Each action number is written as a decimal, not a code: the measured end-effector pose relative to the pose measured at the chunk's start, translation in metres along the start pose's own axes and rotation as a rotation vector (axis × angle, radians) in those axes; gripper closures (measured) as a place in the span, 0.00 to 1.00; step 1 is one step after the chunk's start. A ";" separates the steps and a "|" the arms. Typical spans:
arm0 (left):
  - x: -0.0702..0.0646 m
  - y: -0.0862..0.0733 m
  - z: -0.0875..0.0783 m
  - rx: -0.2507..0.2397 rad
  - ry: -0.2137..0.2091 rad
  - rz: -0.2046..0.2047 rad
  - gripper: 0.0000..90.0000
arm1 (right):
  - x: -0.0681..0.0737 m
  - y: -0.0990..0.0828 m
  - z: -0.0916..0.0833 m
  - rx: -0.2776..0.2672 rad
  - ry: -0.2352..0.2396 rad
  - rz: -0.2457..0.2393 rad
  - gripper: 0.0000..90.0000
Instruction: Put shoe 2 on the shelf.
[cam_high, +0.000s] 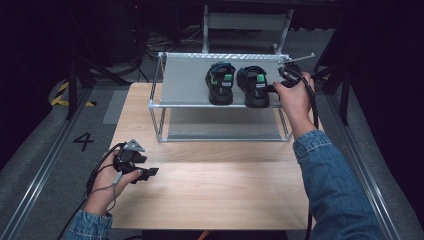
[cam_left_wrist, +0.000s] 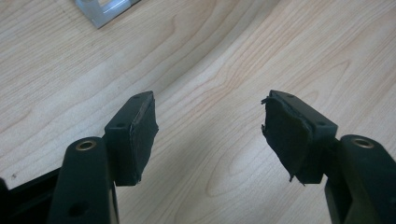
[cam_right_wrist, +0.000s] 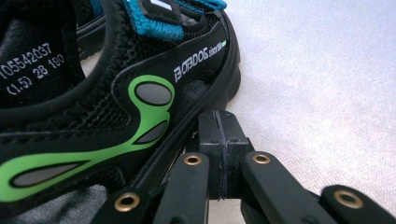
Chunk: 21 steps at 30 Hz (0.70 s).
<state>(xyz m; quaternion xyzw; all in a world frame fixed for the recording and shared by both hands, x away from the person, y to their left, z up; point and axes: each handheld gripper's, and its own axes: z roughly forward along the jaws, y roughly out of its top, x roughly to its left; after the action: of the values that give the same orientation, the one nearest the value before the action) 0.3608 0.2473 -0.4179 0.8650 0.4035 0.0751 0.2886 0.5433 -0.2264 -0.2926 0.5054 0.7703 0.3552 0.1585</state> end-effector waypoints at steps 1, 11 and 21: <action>0.000 0.000 0.000 0.003 0.000 0.003 0.39 | 0.001 0.001 0.001 -0.005 0.004 -0.002 1.00; 0.000 -0.002 -0.001 0.012 0.001 0.003 0.39 | 0.010 0.002 0.006 -0.014 -0.004 0.007 1.00; -0.002 0.000 0.002 0.008 0.000 0.007 0.39 | 0.018 -0.002 0.004 -0.012 0.038 0.022 1.00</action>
<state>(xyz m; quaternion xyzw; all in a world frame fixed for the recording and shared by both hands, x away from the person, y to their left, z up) 0.3599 0.2451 -0.4191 0.8675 0.4009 0.0746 0.2847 0.5366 -0.2088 -0.2943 0.5058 0.7656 0.3710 0.1427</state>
